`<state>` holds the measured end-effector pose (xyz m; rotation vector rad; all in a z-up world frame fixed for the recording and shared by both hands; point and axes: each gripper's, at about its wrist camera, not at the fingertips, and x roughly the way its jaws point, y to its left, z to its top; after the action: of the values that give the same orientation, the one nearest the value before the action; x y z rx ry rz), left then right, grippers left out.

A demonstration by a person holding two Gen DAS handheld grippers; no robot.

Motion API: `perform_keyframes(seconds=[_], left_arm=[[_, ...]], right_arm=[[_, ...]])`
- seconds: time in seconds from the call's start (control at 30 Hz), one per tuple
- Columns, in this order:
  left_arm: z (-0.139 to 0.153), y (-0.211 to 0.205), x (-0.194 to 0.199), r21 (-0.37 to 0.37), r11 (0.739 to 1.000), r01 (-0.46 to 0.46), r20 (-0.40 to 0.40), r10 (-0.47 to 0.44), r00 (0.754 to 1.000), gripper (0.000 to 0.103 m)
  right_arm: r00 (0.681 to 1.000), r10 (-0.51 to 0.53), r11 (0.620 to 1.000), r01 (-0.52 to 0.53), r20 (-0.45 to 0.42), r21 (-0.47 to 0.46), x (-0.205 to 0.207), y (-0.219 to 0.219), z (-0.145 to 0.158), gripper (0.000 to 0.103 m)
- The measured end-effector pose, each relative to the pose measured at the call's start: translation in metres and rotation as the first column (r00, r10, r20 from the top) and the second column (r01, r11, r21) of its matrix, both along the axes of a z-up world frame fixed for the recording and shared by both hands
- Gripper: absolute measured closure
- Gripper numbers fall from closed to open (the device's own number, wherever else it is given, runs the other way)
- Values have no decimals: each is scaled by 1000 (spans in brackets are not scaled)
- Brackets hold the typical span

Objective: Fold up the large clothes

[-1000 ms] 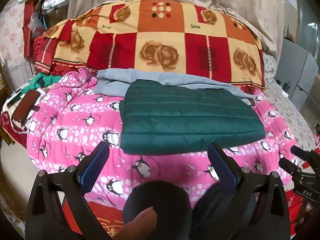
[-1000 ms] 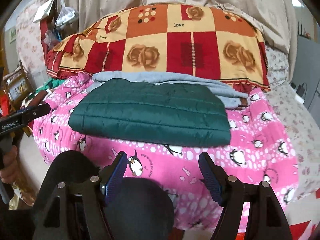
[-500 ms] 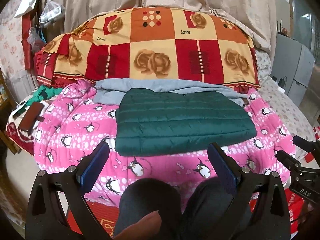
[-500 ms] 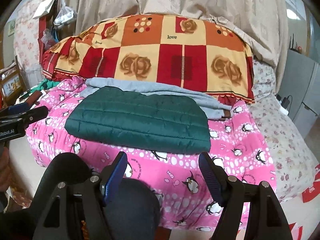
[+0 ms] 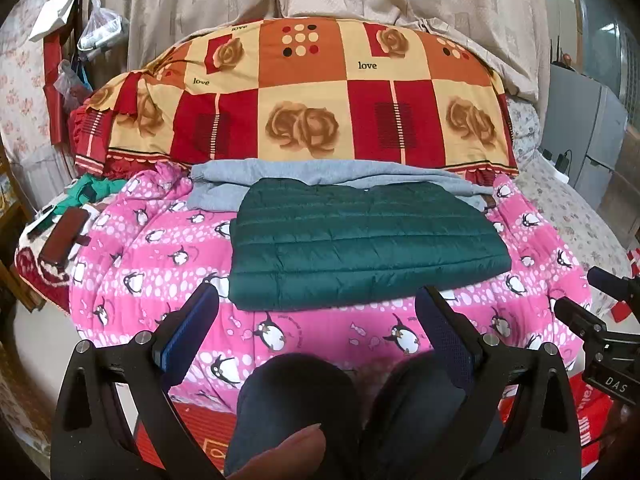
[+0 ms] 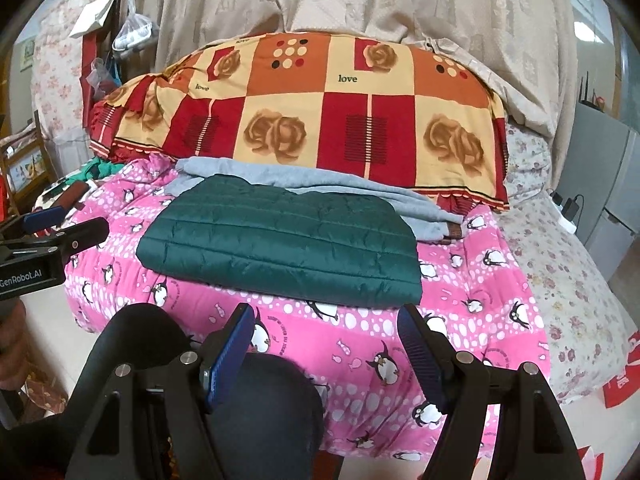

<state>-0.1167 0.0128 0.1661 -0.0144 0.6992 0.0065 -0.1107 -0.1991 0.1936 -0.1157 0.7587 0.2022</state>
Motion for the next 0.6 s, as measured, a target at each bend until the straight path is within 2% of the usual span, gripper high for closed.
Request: perform_keyframes(seconds=[0.6], left_arm=[[0, 2, 0, 0, 1000, 1, -2, -1, 1000, 4]], right_arm=[[1000, 8, 1000, -8, -10, -2, 1, 3, -3, 32]])
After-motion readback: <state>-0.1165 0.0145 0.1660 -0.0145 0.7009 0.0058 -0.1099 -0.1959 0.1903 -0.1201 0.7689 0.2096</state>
